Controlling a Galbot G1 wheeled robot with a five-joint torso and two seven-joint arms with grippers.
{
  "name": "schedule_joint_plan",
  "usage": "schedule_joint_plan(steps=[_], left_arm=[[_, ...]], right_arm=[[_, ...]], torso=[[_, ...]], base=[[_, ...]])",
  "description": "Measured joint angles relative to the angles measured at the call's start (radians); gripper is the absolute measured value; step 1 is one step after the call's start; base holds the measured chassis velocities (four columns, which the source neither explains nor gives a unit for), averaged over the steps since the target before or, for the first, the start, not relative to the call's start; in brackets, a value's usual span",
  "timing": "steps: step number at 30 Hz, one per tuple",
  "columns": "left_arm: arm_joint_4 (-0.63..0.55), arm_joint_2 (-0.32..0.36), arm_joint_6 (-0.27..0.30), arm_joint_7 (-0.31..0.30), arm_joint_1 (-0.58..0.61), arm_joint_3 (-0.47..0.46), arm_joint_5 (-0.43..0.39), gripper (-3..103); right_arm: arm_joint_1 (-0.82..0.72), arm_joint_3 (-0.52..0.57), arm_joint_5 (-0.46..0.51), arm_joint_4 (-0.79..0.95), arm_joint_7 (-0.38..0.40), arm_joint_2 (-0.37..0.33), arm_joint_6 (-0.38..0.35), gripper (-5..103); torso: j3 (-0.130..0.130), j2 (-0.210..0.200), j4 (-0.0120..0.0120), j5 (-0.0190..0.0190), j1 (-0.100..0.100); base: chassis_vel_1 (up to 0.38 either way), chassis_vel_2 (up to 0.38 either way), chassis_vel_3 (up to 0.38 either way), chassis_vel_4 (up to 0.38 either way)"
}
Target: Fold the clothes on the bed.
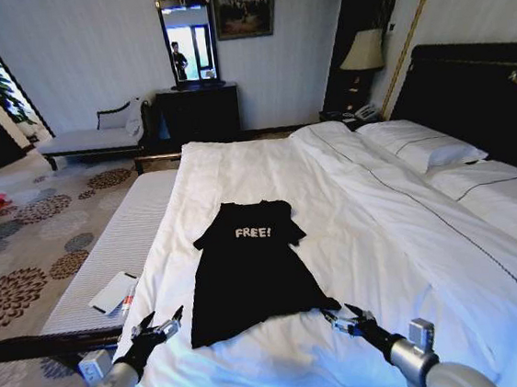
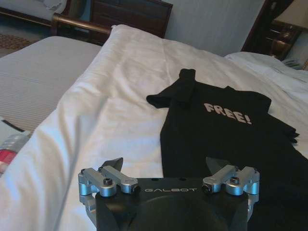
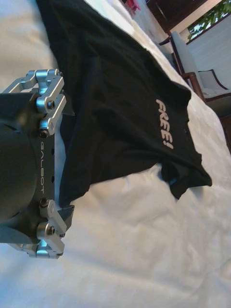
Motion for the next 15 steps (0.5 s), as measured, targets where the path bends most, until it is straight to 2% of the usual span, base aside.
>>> schedule_joint_plan(steps=[11,14,15], left_arm=[[0.006,0.013,0.013,-0.032,-0.047,0.066,0.018,99],[0.014,0.016,0.015,-0.041,-0.058,0.075,0.019,99],[0.015,0.016,0.016,-0.045,-0.062,0.08,0.019,99]], right_arm=[[0.072,-0.06,-0.009,-0.062,-0.001,-0.018,0.005,100],[0.093,-0.072,0.013,-0.08,-0.001,-0.024,0.006,100],[0.099,-0.076,0.028,-0.081,0.001,-0.026,0.003,103]], torso=[[0.0,0.0,0.0,0.0,0.0],[0.0,0.0,0.0001,0.0001,0.0],[0.0,0.0,0.0002,0.0,0.0]], base=[[0.0,0.0,0.0,0.0],[0.0,0.0,0.0,0.0],[0.0,0.0,0.0,0.0]])
